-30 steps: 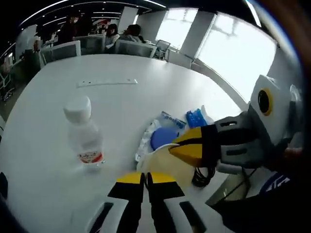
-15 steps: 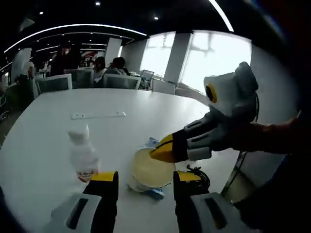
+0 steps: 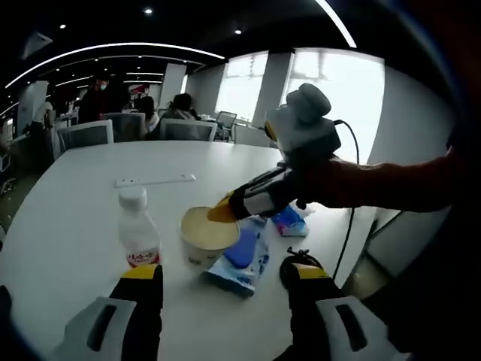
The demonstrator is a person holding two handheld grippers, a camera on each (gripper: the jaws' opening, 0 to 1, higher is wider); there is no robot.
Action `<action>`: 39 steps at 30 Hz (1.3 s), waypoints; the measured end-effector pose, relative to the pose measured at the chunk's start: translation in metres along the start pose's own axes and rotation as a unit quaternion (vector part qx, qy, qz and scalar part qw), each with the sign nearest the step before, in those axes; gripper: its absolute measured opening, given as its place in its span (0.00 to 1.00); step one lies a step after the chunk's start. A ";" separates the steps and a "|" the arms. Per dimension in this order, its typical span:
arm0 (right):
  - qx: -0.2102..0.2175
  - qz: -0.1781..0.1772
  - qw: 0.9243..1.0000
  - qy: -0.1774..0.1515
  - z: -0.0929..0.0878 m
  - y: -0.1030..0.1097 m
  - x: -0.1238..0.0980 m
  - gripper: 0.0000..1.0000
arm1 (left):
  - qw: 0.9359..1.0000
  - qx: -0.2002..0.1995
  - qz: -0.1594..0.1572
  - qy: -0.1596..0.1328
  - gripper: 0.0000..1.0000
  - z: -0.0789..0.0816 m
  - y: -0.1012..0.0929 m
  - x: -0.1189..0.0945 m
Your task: Arrange the tabletop items into an orderly group along one side of the table until the central work area is clear of visible clutter.
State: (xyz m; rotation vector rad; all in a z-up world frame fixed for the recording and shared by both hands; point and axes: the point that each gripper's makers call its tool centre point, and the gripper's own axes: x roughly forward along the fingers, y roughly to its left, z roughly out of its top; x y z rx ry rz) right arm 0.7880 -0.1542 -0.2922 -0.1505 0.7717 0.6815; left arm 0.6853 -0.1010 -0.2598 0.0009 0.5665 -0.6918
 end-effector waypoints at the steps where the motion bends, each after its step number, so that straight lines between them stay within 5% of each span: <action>1: 0.004 -0.001 1.000 -0.001 0.001 -0.001 0.002 0.00 | 1.000 0.002 0.000 -0.002 0.74 -0.001 -0.001 -0.001; 13: 0.043 -0.009 0.999 0.016 -0.011 -0.012 0.036 0.00 | 1.000 0.014 0.005 -0.011 0.99 -0.009 -0.006 -0.013; 33: 0.094 -0.030 0.995 0.018 -0.026 -0.022 0.051 0.00 | 1.000 0.014 -0.006 -0.003 0.99 -0.013 -0.019 -0.013; 39: 0.067 -0.035 0.997 0.022 -0.024 -0.017 0.055 0.00 | 1.000 0.017 -0.009 0.002 0.99 -0.015 -0.021 -0.012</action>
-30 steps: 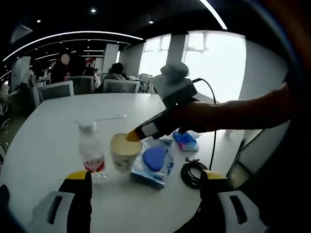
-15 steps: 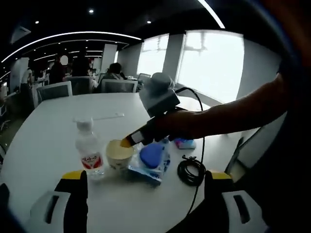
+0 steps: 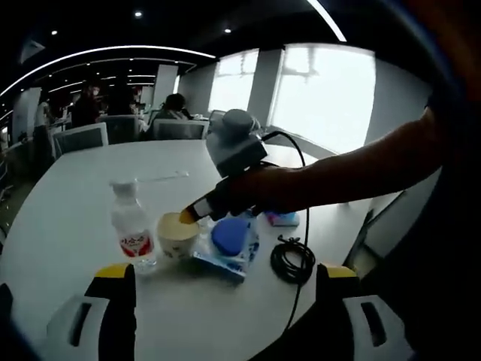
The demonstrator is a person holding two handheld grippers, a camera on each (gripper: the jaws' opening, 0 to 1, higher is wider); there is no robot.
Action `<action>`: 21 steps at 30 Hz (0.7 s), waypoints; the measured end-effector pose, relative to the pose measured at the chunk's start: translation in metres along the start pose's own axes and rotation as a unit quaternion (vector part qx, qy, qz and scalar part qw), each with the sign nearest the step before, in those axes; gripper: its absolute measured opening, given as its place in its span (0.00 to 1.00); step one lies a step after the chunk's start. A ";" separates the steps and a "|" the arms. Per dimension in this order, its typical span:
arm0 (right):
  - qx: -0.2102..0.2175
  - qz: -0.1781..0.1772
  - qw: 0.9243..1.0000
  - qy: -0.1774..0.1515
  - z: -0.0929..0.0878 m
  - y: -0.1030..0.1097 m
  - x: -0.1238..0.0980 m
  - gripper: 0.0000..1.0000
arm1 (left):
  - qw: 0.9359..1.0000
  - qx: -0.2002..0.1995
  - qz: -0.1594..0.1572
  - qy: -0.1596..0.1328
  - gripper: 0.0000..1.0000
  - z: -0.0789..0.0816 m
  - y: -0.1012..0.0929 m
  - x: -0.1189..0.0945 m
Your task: Arrange the tabletop items into an orderly group along one side of the table until the central work area is clear of visible clutter.
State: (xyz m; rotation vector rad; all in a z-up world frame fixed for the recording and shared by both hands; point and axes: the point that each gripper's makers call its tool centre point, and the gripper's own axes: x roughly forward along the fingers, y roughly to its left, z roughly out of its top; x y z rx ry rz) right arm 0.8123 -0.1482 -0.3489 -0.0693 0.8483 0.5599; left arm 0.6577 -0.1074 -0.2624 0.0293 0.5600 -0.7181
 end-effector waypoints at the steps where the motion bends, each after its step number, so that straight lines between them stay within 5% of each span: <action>1: -0.002 0.000 1.000 0.000 0.000 0.000 0.000 0.00 | 1.000 0.000 0.000 0.000 0.99 0.000 0.000 0.000; 10: -0.016 -0.001 1.000 0.000 -0.001 -0.004 0.003 0.05 | 1.000 0.000 0.003 0.001 0.99 -0.001 0.002 0.000; 21: 0.002 0.022 0.999 -0.045 0.012 0.003 -0.021 0.19 | 1.000 0.003 0.004 0.003 0.99 0.001 0.003 0.004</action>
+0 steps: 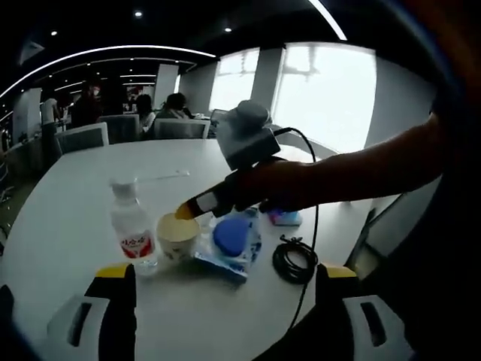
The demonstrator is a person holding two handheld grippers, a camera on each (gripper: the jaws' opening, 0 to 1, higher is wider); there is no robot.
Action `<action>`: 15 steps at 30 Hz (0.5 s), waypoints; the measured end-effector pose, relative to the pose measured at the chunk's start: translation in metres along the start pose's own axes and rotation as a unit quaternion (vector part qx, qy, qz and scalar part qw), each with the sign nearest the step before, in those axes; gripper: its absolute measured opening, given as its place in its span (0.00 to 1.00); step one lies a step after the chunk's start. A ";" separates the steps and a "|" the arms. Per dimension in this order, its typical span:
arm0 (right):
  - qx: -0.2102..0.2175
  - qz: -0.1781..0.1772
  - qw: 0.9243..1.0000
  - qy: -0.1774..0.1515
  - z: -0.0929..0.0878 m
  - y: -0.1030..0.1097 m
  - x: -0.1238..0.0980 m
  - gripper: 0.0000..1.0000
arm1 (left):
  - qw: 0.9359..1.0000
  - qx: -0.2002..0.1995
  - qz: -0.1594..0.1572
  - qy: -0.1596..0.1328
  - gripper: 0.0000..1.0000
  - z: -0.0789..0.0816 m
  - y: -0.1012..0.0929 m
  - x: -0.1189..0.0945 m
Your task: Arrange the tabletop items into an orderly group along one side of the table until the central work area is clear of visible clutter.
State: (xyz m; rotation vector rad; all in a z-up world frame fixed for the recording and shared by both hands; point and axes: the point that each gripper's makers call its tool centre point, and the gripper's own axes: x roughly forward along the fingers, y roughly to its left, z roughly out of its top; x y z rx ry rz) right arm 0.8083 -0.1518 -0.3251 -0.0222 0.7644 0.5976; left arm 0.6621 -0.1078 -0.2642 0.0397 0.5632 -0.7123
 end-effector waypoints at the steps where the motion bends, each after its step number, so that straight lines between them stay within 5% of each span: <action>1: 0.001 0.000 1.000 -0.002 -0.001 0.000 -0.002 0.22 | 1.000 0.001 0.000 0.000 0.99 0.001 0.000 0.001; 15: 0.007 -0.006 0.998 -0.069 -0.019 -0.014 -0.064 0.42 | 1.000 -0.020 -0.014 0.006 1.00 0.006 -0.005 0.017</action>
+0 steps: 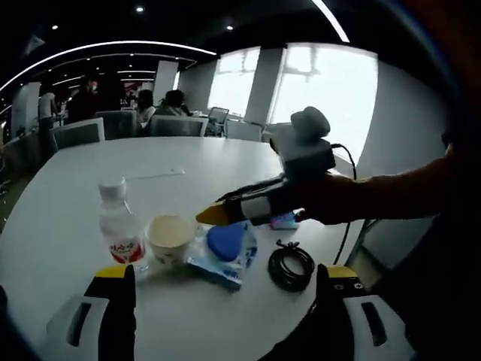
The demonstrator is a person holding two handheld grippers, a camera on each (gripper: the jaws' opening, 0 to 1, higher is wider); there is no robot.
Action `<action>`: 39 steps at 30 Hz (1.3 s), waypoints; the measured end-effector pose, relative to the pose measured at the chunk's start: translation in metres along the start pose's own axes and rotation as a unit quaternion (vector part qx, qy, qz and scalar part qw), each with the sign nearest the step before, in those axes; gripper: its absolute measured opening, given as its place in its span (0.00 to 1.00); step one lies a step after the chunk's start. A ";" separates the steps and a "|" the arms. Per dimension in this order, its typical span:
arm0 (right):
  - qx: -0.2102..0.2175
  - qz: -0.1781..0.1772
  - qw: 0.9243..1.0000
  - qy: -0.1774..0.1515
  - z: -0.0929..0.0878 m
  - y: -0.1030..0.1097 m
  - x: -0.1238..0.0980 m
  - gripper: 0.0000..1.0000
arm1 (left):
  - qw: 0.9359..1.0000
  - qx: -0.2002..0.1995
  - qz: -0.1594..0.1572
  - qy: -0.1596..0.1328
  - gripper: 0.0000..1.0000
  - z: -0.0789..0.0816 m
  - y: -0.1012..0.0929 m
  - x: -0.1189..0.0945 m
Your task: Arrange the tabletop items into an orderly group along one side of the table until the central work area is clear of visible clutter.
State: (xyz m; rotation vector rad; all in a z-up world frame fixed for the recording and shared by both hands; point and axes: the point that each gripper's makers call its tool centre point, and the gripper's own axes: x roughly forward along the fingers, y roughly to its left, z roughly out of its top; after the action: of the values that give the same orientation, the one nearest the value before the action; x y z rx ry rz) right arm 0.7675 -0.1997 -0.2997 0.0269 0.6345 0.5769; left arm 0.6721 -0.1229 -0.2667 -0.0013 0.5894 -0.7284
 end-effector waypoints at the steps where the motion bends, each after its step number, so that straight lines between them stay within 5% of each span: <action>1: -0.006 -0.001 1.000 -0.003 -0.002 -0.001 -0.008 0.44 | 1.000 -0.005 0.002 0.002 1.00 0.000 0.001 0.002; 11: -0.014 -0.029 0.999 -0.043 -0.011 -0.022 -0.076 0.67 | 0.999 -0.011 0.027 -0.022 1.00 0.012 0.003 0.013; 21: -0.022 -0.063 0.997 -0.050 -0.031 -0.053 -0.126 0.87 | 0.999 0.006 0.011 -0.033 1.00 0.018 -0.014 0.024; 28: -0.011 -0.086 0.995 -0.051 -0.044 -0.074 -0.159 0.95 | 0.999 0.013 0.017 -0.047 1.00 0.023 -0.020 0.022; 39: -0.019 -0.103 0.993 -0.053 -0.052 -0.082 -0.188 0.99 | 0.999 0.002 0.026 -0.028 1.00 0.015 -0.020 0.017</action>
State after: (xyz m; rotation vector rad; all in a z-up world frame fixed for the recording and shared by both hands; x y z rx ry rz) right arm 0.6556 -0.3742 -0.2542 -0.0440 0.5151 0.3853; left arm 0.6768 -0.1514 -0.2586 -0.0015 0.5323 -0.6767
